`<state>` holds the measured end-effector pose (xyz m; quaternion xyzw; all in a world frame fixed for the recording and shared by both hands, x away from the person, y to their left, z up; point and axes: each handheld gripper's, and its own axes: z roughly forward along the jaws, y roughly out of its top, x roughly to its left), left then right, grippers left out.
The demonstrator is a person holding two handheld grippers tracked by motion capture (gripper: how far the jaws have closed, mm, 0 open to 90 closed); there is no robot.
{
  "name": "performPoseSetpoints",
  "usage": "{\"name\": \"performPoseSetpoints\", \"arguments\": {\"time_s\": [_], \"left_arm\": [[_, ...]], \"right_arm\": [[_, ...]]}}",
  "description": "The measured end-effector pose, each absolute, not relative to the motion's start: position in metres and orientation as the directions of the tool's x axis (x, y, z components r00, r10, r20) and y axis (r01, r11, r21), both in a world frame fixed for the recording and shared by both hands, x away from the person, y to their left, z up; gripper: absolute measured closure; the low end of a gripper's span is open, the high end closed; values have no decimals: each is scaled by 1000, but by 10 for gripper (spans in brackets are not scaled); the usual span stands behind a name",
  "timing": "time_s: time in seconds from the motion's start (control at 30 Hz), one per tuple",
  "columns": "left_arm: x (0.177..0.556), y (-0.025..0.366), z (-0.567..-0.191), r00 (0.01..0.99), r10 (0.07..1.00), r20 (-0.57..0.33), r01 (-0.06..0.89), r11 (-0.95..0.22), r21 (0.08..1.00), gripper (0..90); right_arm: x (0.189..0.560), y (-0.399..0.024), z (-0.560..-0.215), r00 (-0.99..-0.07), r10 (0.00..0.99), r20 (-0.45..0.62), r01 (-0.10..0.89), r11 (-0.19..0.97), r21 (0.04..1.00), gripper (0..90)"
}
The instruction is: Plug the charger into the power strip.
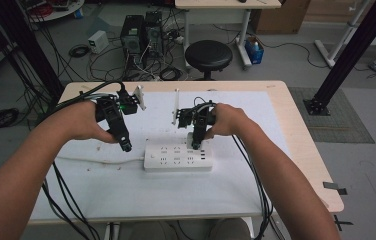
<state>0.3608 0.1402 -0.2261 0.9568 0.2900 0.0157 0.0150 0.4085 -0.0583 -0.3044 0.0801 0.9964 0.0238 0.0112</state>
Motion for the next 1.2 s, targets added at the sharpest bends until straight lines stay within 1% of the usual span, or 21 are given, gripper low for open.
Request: {"name": "performPoseSetpoints", "arguments": {"time_s": [0.23,0.5,0.77,0.87,0.9,1.13,1.2], "left_arm": [[362,139,-228,837,546,25,545,-838,25,225],[363,140,-230,833,553,15,552,-833,30,225],[365,142,-232,837,548,13,547,-837,22,225],[365,143,-233,833,553,10,553,-833,26,225],[365,143,-233,834,551,7,551,-834,27,225],[367,143,-234,836,549,6,549,-835,25,225],[368,143,-234,842,539,5,538,-842,24,225]], "right_arm": [[418,-49,-326,-995,101,-20,100,995,30,619],[424,-47,-339,-995,99,-7,98,995,24,619],[427,-47,-343,-997,80,5,80,996,37,619],[429,-49,-345,-998,59,-4,59,998,15,621],[428,-50,-346,-997,71,-2,71,997,11,621],[428,-46,-348,-999,30,-17,29,1000,11,622],[428,-46,-348,-999,36,-13,36,999,6,623]]}}
